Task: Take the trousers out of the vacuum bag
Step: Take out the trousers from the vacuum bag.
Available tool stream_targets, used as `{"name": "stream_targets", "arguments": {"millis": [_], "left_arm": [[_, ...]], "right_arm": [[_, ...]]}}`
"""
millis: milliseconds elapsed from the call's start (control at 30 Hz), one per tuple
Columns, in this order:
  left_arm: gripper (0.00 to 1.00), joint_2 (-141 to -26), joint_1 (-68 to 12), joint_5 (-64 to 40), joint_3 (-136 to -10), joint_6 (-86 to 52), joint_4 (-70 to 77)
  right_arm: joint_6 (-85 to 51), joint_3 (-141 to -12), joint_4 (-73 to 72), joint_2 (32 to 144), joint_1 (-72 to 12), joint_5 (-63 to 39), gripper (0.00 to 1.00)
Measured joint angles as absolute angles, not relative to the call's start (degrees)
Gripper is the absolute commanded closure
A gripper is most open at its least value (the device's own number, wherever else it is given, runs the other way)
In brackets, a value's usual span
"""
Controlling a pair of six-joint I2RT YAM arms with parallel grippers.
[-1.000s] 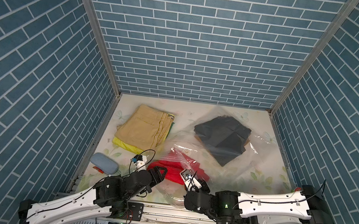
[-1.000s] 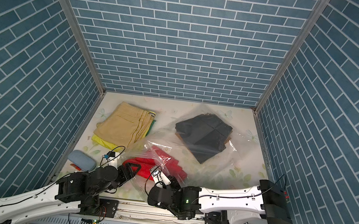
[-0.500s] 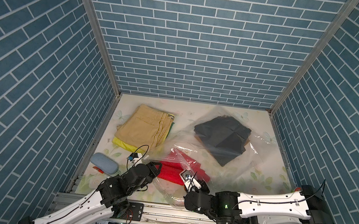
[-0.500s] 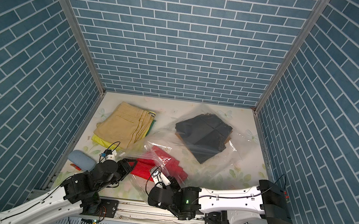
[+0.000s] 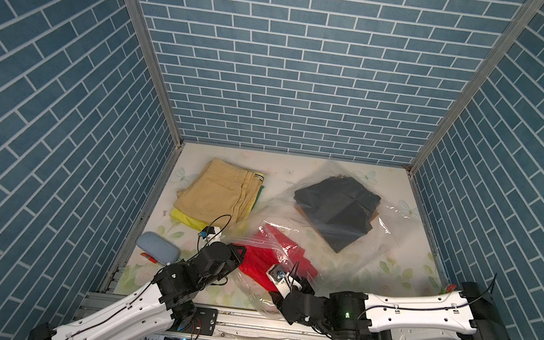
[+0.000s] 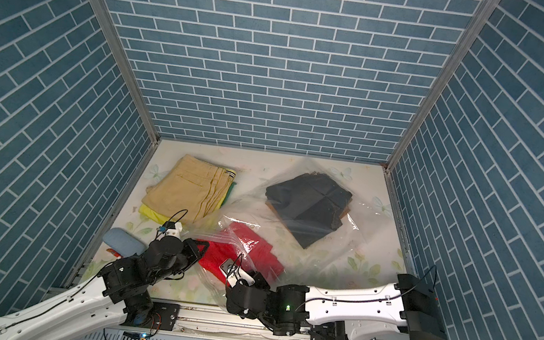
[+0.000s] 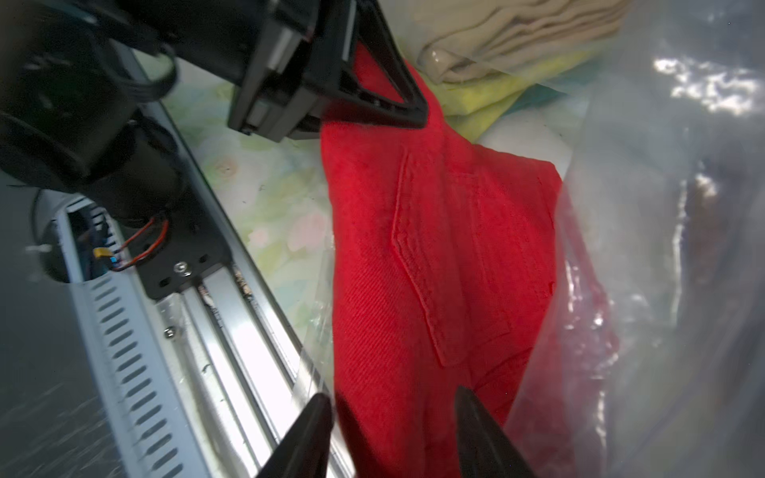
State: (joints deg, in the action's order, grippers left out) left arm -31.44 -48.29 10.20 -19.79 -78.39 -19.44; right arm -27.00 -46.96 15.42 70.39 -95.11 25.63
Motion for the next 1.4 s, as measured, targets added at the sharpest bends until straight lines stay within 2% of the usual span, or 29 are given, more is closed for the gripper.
{"name": "stream_targets", "arguments": {"millis": [233, 467, 733, 1400], "left_arm": [[1.00, -33.82, -48.27, 10.31, -22.13, -77.54, -19.55], [1.00, -33.87, -48.27, 10.41, -22.59, -77.08, -19.68], [1.00, -33.34, -48.23, 10.41, -23.00, -76.42, -20.27], [1.00, -33.76, -47.90, 10.17, -23.00, -76.03, -20.25]], "right_arm": [[-25.47, -52.10, 17.37, 67.22, -95.94, 20.34, 0.37], [-25.02, -59.57, 15.77, 76.79, -96.31, 20.36, 0.38], [-25.71, -59.77, 17.98, 86.08, -96.40, 25.74, 0.37], [-35.11, -55.79, 23.59, 89.84, -96.75, 29.85, 0.35]]}}
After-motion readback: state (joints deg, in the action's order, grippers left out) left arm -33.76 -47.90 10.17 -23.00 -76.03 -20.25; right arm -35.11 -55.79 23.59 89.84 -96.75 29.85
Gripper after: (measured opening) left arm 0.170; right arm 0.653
